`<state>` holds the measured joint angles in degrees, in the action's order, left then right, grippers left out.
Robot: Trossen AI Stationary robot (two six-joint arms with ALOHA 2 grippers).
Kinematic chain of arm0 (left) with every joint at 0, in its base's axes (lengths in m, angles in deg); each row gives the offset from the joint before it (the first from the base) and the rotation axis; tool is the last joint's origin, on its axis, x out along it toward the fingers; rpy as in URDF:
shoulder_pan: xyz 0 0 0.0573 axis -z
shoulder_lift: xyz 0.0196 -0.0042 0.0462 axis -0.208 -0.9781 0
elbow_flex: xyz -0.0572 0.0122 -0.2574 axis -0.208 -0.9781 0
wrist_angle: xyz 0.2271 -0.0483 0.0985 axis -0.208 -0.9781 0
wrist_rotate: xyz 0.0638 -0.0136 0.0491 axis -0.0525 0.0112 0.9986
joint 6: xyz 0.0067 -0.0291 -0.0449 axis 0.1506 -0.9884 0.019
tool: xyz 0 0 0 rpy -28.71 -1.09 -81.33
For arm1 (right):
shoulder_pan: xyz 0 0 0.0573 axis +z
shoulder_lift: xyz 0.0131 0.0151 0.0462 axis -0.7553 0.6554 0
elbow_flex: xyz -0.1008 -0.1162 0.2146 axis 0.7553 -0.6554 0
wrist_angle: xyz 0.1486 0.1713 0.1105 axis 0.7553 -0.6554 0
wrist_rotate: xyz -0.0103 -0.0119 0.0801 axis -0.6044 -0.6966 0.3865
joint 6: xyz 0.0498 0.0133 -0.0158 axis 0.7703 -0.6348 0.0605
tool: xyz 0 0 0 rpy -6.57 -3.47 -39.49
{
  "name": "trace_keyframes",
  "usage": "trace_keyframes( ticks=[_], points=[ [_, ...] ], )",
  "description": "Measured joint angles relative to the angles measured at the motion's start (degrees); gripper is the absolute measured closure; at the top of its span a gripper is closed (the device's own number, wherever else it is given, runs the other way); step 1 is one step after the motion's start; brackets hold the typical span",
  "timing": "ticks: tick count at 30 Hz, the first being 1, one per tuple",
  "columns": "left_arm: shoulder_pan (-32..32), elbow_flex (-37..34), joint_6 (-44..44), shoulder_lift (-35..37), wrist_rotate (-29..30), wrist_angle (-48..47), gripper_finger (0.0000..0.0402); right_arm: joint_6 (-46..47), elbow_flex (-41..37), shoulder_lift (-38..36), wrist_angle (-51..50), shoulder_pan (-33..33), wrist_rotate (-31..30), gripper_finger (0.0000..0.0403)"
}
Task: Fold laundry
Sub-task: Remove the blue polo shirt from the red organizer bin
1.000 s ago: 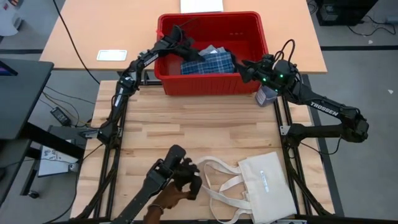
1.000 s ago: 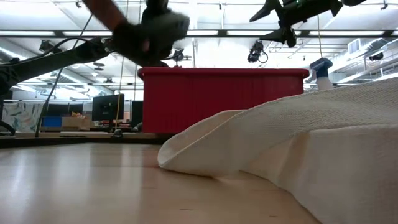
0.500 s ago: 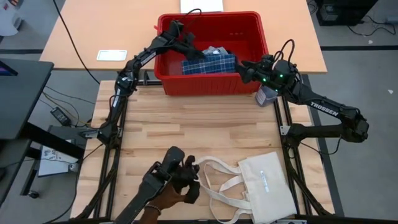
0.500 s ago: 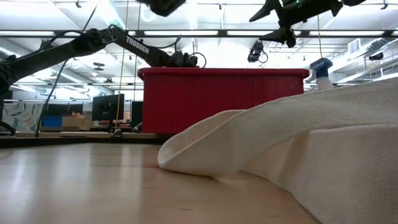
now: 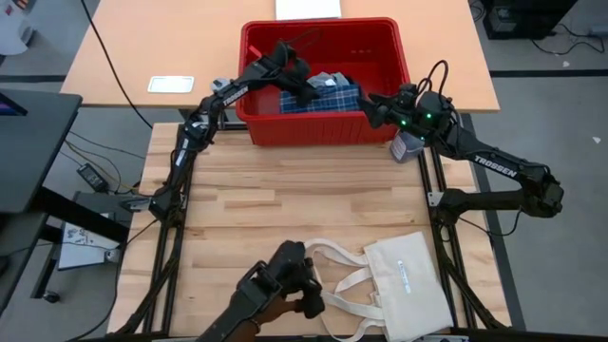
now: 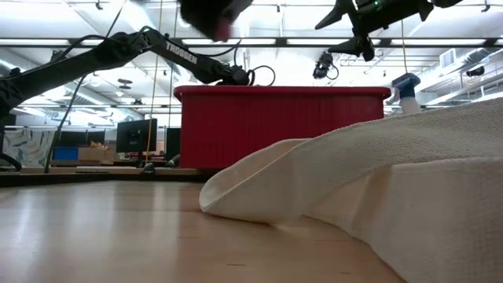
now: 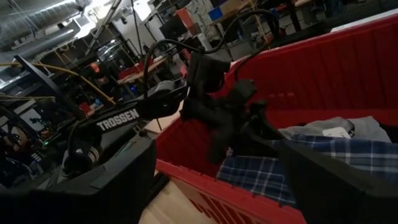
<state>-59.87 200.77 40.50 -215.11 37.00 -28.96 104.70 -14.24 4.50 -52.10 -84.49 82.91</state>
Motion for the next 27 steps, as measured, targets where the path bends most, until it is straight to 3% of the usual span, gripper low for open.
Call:
trace_keyframes(
  ticks=[2, 4, 6, 10, 12, 16, 22, 27],
  points=[
    [0.3, 0.0, 1.1, 0.0, 7.9, -0.6, 0.0209, 0.0, 0.0, 0.0, 0.0, 0.0, 0.0, 0.0057],
    [0.4, 0.0, 1.2, 0.0, 10.8, -0.8, 0.0209, 0.0, 0.0, 0.0, -0.1, 0.0, 0.0, 0.0057],
    [0.2, 0.0, 1.0, 0.4, 6.6, -0.3, 0.0209, 0.0, 0.0, 0.0, -0.2, 0.0, 0.0, 0.0057],
    [-0.7, 0.0, -1.9, 1.4, -11.6, 1.0, 0.0209, 0.0, 0.0, 0.0, -0.2, 0.0, 0.0, 0.0057],
    [-0.6, 0.0, -3.7, 1.3, -12.8, 2.6, 0.0209, 0.0, 0.0, 0.0, -0.2, 0.0, 0.0, 0.0057],
    [-0.4, 0.0, -5.7, 1.2, -6.3, 8.2, 0.0209, 0.0, 0.0, 0.0, -0.2, 0.0, 0.0, 0.0057],
    [-0.1, 0.0, -6.2, 1.2, 12.5, 15.1, 0.0209, -0.1, 0.0, 0.0, -0.2, 0.0, 0.0, 0.0057],
    [-0.3, 0.1, -9.9, -0.7, 13.0, 16.6, 0.0209, -0.2, 0.0, 0.0, -0.1, 0.0, 0.0, 0.0057]
  ],
)
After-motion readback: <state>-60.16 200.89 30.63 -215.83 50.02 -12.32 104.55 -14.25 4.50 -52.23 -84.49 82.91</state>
